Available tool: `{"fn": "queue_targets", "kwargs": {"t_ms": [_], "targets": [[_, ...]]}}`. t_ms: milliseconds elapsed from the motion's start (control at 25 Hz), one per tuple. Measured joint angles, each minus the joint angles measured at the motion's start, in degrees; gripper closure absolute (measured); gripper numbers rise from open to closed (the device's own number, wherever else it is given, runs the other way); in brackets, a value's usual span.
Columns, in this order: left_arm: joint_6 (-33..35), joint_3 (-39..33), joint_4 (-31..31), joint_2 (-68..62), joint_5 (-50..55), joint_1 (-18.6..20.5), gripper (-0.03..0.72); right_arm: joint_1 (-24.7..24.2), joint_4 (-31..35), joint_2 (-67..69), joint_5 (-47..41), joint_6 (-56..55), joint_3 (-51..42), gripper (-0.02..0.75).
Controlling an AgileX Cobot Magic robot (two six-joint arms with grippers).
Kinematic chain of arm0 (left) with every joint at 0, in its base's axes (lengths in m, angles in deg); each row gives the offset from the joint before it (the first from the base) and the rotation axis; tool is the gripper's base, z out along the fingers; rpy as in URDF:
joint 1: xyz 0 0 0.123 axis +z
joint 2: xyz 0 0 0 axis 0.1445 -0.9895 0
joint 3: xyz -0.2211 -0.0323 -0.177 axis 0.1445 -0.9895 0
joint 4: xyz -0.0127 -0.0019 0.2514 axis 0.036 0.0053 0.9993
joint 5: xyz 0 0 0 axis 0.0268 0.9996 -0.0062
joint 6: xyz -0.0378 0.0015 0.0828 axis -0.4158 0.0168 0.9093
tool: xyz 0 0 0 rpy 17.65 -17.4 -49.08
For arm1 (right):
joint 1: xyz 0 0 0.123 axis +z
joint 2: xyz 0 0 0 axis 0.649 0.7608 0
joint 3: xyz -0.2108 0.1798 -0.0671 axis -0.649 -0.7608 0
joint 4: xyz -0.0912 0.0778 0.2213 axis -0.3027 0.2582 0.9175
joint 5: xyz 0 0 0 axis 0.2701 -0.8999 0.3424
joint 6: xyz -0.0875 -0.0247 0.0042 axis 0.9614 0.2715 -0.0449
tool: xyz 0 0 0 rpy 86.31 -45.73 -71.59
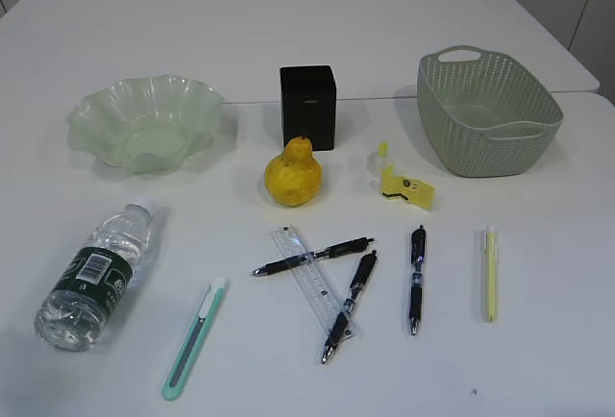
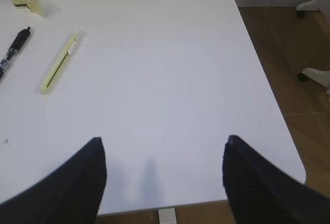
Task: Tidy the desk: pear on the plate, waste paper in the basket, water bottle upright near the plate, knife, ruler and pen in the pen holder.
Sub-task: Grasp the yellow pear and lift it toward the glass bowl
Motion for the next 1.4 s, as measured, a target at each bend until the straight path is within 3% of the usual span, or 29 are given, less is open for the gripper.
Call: {"fn": "queue_targets", "kwargs": {"t_ms": [240, 520, 680, 960, 1160, 1400], "targets": [[0.0, 15.88, 3.68, -22.55, -3.83, -5.73, 0.179, 0.0, 4.69, 9.75, 4.45, -3.12, 3.71, 0.186], [0.0, 39.09, -4.1, -39.67, 3.86, -7.57, 0.179, 0.0, 6.04, 26.95, -4.02, -3.34, 16.2, 0.186], [0.0, 45.95, -7.06, -46.76, 4.91, -9.51, 0.194, 0.0, 6.29, 35.59, -6.79, -3.34, 24.08, 0.187], [1.44, 52.46, -7.07, -60.43, 7.17, -19.73, 0.206, 0.0, 12.23, 47.62, -7.58, -2.52, 34.07, 0.186], [1.56, 59.61, -7.16, -70.25, 9.33, -26.0, 0.206, 0.0, 13.01, 55.8, -7.58, -0.96, 38.61, 0.186], [1.64, 69.08, -9.1, -80.1, 11.58, -27.82, 0.192, 0.0, 12.48, 60.21, -7.58, 0.23, 40.29, 0.187]]}}
